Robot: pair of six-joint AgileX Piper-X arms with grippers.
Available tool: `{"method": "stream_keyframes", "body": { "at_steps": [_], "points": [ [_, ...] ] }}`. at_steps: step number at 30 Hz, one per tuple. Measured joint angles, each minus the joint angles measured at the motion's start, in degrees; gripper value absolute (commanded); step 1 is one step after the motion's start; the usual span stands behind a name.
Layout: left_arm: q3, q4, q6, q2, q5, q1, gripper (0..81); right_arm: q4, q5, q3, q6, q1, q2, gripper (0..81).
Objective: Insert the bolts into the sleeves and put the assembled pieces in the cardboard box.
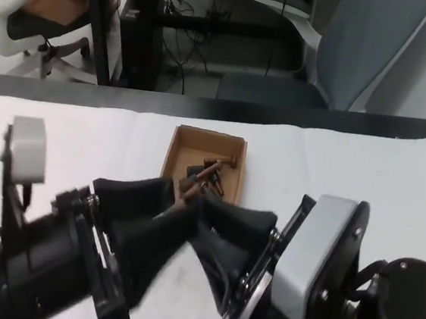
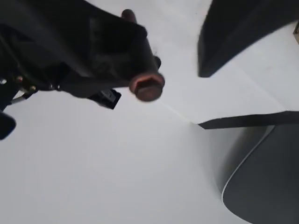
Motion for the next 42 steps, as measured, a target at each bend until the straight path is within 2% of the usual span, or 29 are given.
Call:
{"method": "stream_keyframes", "body": {
  "at_steps": [7, 8, 10, 11, 14, 16, 21, 25, 27, 33, 42],
  "points": [
    [0.0, -6.3, -1.1, -0.2, -2.7, 0.1, 70.0, 5.0, 9.8, -0.1, 0.2, -1.4, 0.0, 0.6],
    [0.0, -7.5, -1.1, -0.7, -2.2, 0.1, 55.9, 6.1, 10.5, -0.1, 0.6, -2.2, 0.0, 0.6],
    [0.0, -8.1, -1.1, -2.3, -1.6, 0.1, 9.8, 8.2, 10.6, -0.5, 1.7, -4.1, 0.0, 0.6],
    [0.0, -7.4, -1.1, -3.5, -1.4, 0.1, 0.7, 9.8, 10.0, -0.9, 2.0, -5.5, 0.0, 0.6],
    [0.0, -2.5, 0.9, -7.2, -2.3, 0.1, 1.8, 14.4, 6.6, -3.9, 2.3, -10.3, 1.0, 0.6],
    [0.0, 3.1, 2.4, -10.0, -5.8, 0.1, 1.8, 17.0, 3.0, -6.4, 2.6, -13.6, 3.0, 0.6],
    [-0.4, 18.7, 13.5, -18.9, -23.2, 0.1, 1.8, 23.7, -5.9, -15.4, 2.6, -19.9, 12.5, 0.6],
    [-2.8, 38.8, 21.0, -25.1, -39.8, 0.1, 1.8, 31.5, -10.2, -24.3, 2.6, -22.6, 21.0, 0.6],
    [-3.5, 48.2, 21.9, -26.4, -44.3, 0.1, 1.8, 37.0, -11.1, -29.2, 2.6, -23.5, 25.0, 0.6],
    [-3.5, 58.9, 18.7, -26.9, -45.9, 0.1, 1.8, 49.8, -11.9, -41.8, 1.2, -25.8, 35.7, 0.6],
    [-2.8, 61.0, 16.7, -26.9, -42.8, 0.1, 1.8, 52.5, -9.9, -56.3, -2.3, -29.2, 49.4, 0.1]
  ]
}}
